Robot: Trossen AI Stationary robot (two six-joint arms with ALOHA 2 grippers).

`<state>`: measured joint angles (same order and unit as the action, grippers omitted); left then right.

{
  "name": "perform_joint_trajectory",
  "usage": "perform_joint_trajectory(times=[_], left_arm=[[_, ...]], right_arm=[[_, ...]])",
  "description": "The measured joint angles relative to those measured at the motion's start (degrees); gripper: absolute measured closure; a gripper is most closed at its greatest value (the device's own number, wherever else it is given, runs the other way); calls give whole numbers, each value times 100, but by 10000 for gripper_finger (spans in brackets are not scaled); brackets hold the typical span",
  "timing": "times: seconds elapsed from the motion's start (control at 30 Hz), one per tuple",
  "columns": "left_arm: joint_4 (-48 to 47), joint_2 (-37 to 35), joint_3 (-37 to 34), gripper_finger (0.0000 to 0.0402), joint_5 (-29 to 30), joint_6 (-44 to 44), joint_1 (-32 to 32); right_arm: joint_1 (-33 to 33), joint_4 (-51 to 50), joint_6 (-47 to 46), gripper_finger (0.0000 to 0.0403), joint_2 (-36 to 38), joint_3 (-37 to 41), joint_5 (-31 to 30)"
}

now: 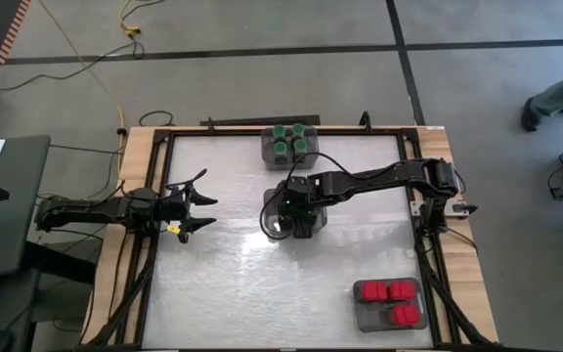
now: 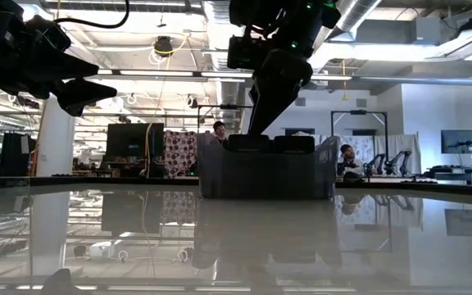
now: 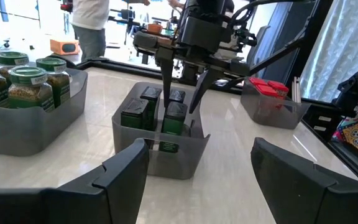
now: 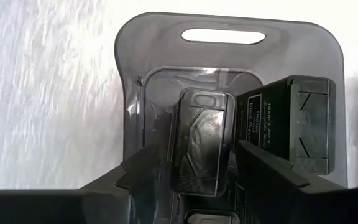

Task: Sort spices by type
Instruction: Return to Home Position

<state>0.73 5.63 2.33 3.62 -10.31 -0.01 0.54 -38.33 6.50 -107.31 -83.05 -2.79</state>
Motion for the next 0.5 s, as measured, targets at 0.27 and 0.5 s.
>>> perform_joint_trajectory(times=[0.27, 0.5], left_arm=[[0, 0, 0, 131, 0, -2, 0], [0, 0, 0, 131, 0, 1, 0]], right_arm=[[4, 7, 3, 161, 0, -7, 0], [30, -267, 4, 161, 33, -539, -2]])
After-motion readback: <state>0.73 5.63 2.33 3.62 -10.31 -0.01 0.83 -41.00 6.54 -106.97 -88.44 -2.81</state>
